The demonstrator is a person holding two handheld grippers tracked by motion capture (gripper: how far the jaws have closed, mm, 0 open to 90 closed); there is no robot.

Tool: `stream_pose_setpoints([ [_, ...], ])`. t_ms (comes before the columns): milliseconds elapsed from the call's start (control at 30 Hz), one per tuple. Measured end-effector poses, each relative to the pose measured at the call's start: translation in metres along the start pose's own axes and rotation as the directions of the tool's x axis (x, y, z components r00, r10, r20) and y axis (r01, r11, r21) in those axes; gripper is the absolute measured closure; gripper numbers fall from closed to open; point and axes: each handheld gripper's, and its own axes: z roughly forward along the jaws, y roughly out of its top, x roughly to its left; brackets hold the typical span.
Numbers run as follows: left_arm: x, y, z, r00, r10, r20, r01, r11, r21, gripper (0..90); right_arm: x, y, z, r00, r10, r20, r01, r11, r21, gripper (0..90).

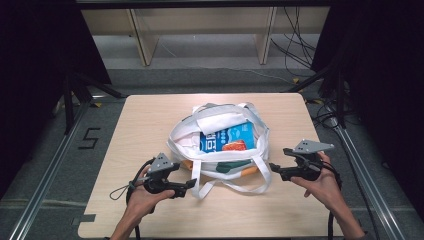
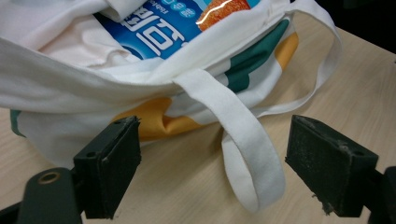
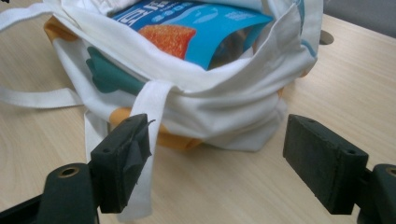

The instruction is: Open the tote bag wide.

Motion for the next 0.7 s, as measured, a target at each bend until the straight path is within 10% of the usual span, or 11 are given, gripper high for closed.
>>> stream_pose_setpoints([
  [700,-0.014,-0.039,-0.002,0.9999,0.000,-0.013,0.000,0.9999,0.017,16.1,0.015,-0.037,-0.005,0.9995,-0.031,-0.008,0.031,1.000,0.005,23.8],
])
